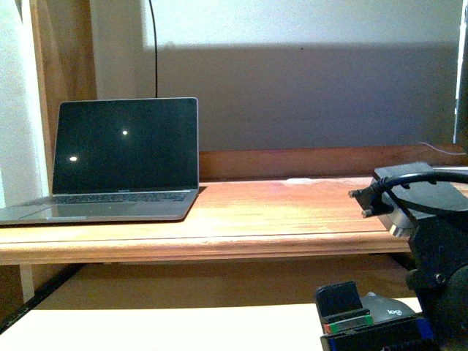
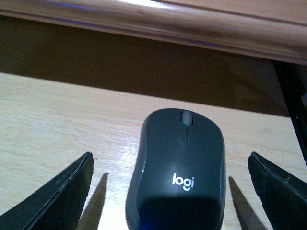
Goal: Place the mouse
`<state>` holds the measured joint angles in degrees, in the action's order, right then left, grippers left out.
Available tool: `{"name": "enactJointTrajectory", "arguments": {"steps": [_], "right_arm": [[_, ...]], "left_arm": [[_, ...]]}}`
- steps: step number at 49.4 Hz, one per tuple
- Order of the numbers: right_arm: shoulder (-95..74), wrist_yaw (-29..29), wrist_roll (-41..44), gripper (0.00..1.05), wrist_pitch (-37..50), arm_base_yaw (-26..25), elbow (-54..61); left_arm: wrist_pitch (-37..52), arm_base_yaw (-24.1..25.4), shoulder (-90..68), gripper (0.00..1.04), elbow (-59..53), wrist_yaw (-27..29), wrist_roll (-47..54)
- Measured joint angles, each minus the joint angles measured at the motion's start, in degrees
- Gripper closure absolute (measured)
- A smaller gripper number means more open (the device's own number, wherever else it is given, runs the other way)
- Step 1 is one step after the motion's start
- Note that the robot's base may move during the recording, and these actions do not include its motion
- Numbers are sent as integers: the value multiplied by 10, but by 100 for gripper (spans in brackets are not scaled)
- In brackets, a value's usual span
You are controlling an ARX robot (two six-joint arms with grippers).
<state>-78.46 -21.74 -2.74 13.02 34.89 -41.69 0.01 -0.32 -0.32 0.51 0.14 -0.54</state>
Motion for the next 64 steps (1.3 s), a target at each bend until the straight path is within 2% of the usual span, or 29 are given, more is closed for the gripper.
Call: {"name": "enactJointTrajectory", "arguments": {"steps": [26, 28, 31, 39, 54, 64], "right_arm": [[-44, -8, 6, 7, -27, -25, -21], [-44, -8, 4, 12, -30, -25, -21], [-45, -6, -1, 25, -31, -25, -22], [-45, -5, -9, 48, -29, -26, -22], [24, 8, 12, 49, -23, -26, -10], [88, 68, 59, 49, -61, -15, -33]], "left_arm": [[0, 0, 0, 8, 0, 0, 0], [0, 0, 0, 8, 0, 0, 0], [0, 0, 0, 8, 0, 0, 0], [0, 0, 0, 8, 0, 0, 0], [0, 0, 0, 8, 0, 0, 0], [0, 0, 0, 8, 0, 0, 0]]}}
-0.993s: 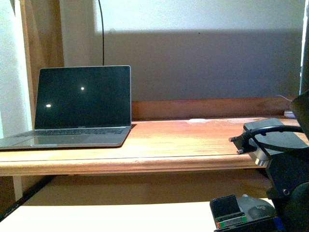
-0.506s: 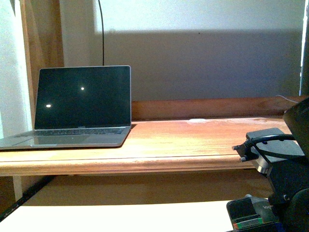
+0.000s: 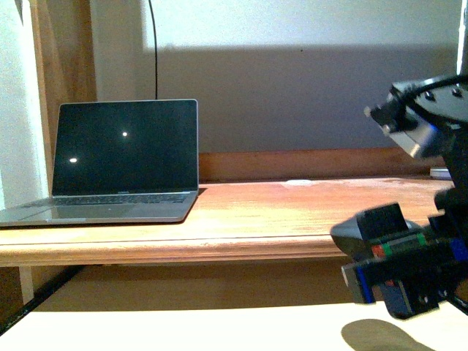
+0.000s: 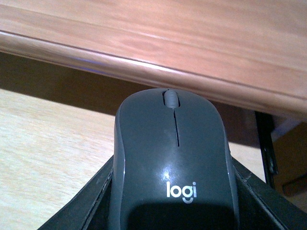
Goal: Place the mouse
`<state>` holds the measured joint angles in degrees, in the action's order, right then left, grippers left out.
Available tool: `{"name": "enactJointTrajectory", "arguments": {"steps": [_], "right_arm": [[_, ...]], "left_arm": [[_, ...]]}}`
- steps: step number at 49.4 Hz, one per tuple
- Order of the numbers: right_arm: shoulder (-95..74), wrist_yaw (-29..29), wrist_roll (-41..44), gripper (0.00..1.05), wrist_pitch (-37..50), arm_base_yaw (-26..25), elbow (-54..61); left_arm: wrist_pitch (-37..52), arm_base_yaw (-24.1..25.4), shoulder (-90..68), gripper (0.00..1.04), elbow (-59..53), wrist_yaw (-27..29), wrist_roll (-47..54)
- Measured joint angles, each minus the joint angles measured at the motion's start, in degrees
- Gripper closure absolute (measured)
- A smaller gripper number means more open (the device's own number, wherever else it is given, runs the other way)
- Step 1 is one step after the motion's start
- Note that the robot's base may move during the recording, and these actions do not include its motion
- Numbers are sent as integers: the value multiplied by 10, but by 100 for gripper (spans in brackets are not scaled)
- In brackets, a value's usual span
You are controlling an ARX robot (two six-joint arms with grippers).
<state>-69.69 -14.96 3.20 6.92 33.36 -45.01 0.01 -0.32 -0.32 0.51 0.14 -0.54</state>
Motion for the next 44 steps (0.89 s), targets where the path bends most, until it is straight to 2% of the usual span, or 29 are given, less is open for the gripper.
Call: {"name": "enactJointTrajectory", "arguments": {"steps": [10, 16, 22, 30, 44], "right_arm": [[-54, 2, 14, 49, -33, -1, -123], [-140, -40, 14, 49, -55, 2, -232], [-248, -113, 14, 49, -78, 11, -347], [-336, -169, 11, 49, -97, 20, -427], [-429, -226, -24, 49, -120, 30, -503]], "left_arm": [[0, 0, 0, 8, 0, 0, 0], [0, 0, 0, 8, 0, 0, 0], [0, 0, 0, 8, 0, 0, 0], [0, 0, 0, 8, 0, 0, 0], [0, 0, 0, 8, 0, 0, 0]]}}
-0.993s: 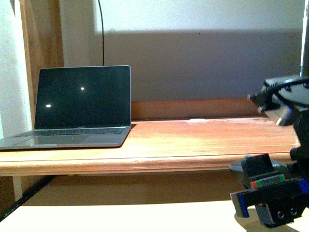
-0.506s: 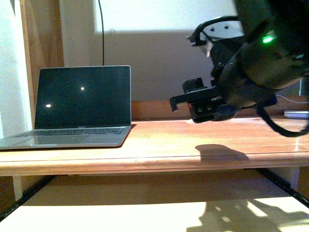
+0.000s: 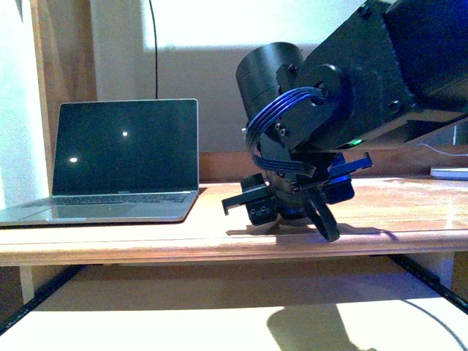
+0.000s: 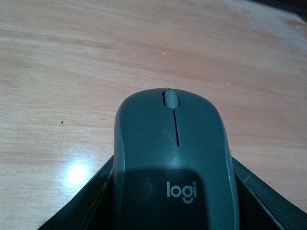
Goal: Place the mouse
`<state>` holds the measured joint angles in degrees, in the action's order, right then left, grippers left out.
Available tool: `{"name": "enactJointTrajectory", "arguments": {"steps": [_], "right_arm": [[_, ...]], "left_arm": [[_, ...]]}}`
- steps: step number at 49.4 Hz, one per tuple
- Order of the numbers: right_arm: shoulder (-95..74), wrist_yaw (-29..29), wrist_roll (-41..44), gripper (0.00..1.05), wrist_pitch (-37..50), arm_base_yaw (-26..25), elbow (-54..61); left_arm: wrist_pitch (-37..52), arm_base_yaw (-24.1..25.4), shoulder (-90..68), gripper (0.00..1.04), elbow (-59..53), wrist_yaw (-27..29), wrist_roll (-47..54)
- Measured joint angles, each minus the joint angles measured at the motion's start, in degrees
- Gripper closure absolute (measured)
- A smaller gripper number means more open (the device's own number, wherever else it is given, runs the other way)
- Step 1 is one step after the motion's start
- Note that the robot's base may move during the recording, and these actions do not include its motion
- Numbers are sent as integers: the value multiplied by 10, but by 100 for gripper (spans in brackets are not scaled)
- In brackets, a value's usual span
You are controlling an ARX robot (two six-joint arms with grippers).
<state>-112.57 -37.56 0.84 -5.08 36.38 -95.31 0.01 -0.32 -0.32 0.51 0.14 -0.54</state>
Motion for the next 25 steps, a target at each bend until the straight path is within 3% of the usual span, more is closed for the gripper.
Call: {"name": "enactJointTrajectory", "arguments": {"steps": [12, 25], "right_arm": [[-37, -14, -22, 49, -14, 2, -44], [-38, 6, -50, 9, 14, -3, -38]], "left_arm": [[0, 0, 0, 8, 0, 0, 0], [0, 0, 0, 8, 0, 0, 0]]}}
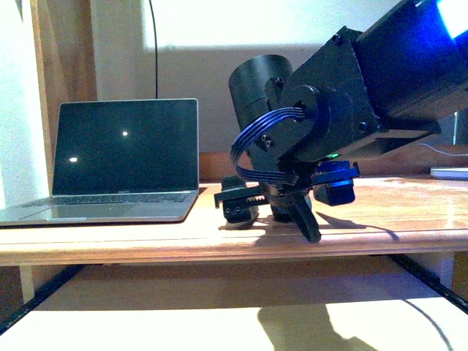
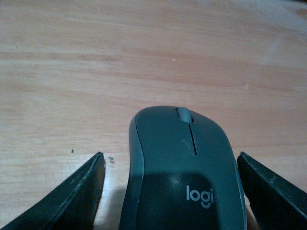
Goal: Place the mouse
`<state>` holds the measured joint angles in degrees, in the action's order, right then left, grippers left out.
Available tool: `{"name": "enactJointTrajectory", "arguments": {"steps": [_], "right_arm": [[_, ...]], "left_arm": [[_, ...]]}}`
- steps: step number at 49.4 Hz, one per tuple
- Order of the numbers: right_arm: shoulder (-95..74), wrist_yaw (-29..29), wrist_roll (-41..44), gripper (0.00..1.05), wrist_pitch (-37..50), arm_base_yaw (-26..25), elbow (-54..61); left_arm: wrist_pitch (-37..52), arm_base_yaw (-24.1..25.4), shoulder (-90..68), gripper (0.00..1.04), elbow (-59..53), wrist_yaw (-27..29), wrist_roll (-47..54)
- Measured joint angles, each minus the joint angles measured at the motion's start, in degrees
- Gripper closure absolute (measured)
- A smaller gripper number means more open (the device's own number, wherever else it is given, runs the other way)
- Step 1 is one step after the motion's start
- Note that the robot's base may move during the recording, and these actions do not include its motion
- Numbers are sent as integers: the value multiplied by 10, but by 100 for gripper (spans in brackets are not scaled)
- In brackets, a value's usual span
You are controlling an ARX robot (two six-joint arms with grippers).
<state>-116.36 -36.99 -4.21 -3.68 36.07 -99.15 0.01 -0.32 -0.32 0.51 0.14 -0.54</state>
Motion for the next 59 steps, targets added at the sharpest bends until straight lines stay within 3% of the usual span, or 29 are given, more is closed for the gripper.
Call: {"name": "enactJointTrajectory", "arguments": {"steps": [7, 19, 27, 35, 47, 53, 59], "right_arm": [[35, 30, -11, 8, 56, -14, 55], [202, 115, -23, 7, 194, -80, 250], [363, 240, -27, 7, 266, -133, 454], [482, 364, -28, 7, 278, -171, 591], [677, 598, -24, 7, 236, -247, 737], [733, 667, -1, 7, 203, -257, 777], [755, 664, 37, 7, 198, -231, 818]], "left_arm": [[0, 0, 0, 8, 0, 0, 0], [0, 0, 0, 8, 0, 0, 0], [0, 0, 0, 8, 0, 0, 0], [0, 0, 0, 8, 0, 0, 0], [0, 0, 0, 8, 0, 0, 0], [0, 0, 0, 8, 0, 0, 0], [0, 0, 0, 8, 0, 0, 0]]}}
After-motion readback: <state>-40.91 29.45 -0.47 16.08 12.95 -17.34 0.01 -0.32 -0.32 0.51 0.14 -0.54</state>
